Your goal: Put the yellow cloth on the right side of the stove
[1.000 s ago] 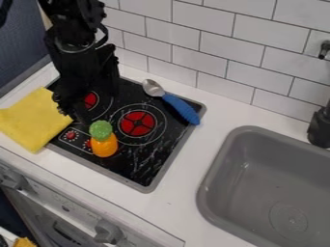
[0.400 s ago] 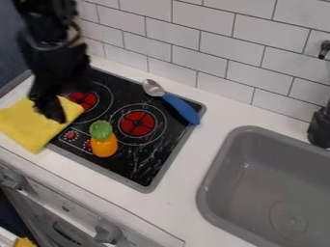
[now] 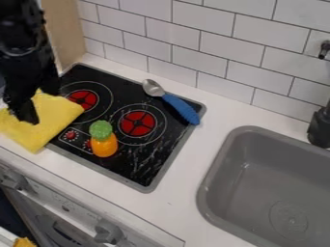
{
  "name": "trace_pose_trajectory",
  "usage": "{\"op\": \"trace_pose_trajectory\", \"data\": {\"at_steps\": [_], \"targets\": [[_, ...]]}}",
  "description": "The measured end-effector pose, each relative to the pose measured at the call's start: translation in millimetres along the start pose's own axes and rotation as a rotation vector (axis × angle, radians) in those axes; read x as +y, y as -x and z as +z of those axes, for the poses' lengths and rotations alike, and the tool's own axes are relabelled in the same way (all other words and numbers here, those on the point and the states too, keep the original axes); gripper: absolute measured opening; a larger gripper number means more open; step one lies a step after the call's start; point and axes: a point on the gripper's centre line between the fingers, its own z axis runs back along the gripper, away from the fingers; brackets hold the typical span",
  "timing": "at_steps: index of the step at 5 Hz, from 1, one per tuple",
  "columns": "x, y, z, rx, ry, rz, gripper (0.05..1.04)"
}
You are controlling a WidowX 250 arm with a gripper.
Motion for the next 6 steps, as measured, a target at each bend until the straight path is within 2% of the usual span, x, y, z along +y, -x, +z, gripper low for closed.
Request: {"op": "trace_pose_trajectory", "data": {"at_steps": [1, 2, 3, 5, 6], "targets": [[-3, -18, -19, -0.061, -0.027, 0.058, 1.000], [-3, -24, -43, -0.091, -0.087, 0.089, 1.001], [-2, -31, -57, -0.084, -0.102, 0.121, 1.001], [-15, -28, -63, -0.043, -0.100, 0.128, 1.000], [-34, -16, -62, -0.018, -0.096, 0.122, 1.000]]}}
